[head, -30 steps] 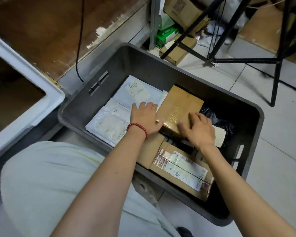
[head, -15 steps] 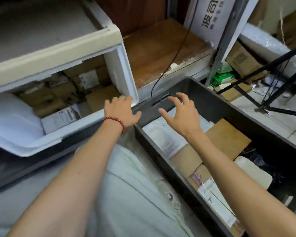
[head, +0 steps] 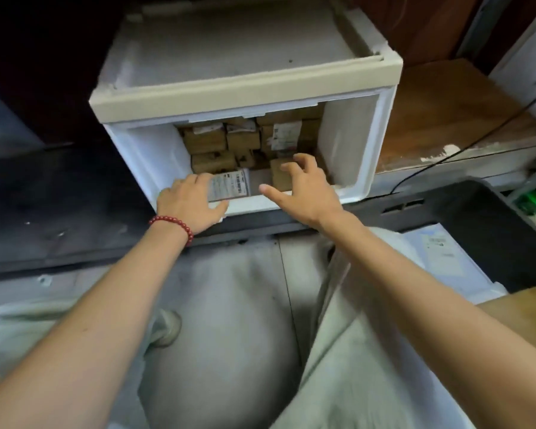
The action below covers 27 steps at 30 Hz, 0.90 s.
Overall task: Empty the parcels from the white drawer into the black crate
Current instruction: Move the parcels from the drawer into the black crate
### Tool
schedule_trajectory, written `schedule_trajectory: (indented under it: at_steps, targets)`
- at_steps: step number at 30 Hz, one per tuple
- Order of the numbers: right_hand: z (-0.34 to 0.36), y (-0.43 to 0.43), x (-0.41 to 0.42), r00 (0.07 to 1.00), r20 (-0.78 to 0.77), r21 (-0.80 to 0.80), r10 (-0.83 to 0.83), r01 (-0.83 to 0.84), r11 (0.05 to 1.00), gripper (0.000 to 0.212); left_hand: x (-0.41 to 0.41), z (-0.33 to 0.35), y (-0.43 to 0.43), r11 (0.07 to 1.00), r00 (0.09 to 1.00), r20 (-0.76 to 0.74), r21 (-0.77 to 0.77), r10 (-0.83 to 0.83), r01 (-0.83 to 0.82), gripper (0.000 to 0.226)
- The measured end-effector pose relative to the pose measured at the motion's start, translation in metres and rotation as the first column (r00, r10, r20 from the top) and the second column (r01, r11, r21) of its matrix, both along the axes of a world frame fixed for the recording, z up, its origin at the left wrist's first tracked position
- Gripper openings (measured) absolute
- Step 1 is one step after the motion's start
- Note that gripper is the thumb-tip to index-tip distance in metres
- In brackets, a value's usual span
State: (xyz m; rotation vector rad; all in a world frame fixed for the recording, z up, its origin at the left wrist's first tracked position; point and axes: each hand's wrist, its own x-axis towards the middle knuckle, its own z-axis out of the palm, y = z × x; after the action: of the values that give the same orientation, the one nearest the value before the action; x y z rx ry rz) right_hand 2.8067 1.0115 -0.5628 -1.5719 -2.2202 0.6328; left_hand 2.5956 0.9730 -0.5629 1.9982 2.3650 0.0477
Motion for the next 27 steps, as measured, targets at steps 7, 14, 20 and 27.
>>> schedule_trajectory:
  at_steps: [7, 14, 20, 27]
  targets:
    - [-0.050, 0.025, -0.032, 0.997, 0.057, -0.183, 0.044, -0.033, 0.983, 0.067, -0.025, -0.038, 0.011, 0.998, 0.988, 0.151, -0.055, 0.034, -0.026, 0.064]
    - [-0.088, 0.048, -0.075, 0.982, 0.153, -0.102, 0.106, -0.091, 0.991, 0.062, -0.029, -0.081, 0.067, 0.975, 0.956, 0.221, -0.156, 0.193, -0.161, 0.060]
    - [-0.102, 0.076, -0.091, 0.979, 0.196, -0.077, 0.059, -0.045, 0.996, 0.056, -0.044, -0.105, 0.097, 0.963, 0.950, 0.181, -0.143, 0.253, -0.230, 0.068]
    - [-0.109, 0.109, -0.112, 0.978, 0.196, -0.243, 0.071, -0.022, 0.970, 0.067, -0.048, -0.110, 0.112, 0.954, 0.904, 0.308, -0.139, 0.295, -0.265, 0.080]
